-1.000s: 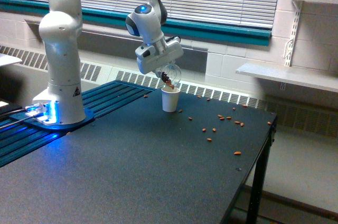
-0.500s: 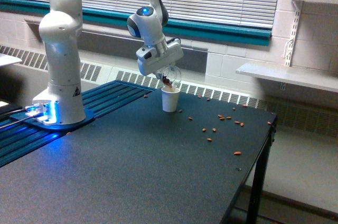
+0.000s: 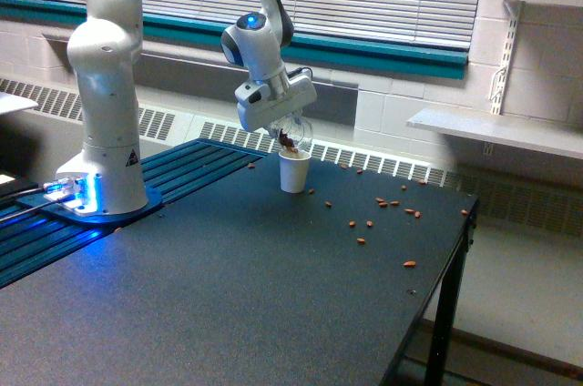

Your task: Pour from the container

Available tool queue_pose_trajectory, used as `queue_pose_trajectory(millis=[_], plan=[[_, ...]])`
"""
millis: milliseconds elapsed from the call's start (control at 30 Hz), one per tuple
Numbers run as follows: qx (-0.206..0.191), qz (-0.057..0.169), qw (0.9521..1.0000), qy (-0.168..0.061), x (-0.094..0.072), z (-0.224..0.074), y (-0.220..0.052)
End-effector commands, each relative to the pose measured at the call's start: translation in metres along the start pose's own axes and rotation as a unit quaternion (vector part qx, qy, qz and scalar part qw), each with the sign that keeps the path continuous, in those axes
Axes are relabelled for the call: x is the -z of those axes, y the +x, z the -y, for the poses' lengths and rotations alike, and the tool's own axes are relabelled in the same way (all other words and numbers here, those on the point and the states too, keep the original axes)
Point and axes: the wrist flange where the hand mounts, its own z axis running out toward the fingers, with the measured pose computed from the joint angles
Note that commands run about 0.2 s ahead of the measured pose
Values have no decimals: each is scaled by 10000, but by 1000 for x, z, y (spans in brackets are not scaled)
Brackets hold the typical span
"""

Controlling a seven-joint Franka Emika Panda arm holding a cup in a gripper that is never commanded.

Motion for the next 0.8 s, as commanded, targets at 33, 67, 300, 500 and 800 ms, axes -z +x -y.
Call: queue_pose_trajectory(millis=[33, 67, 300, 500, 800], plan=[[285, -36, 9996, 29, 2, -5, 0], [220, 2, 9998, 22, 1, -3, -3], [-254, -127, 9996, -32, 0, -5, 20], [19, -85, 10000, 32, 2, -3, 8], [4, -139, 9999, 97, 5, -4, 11]])
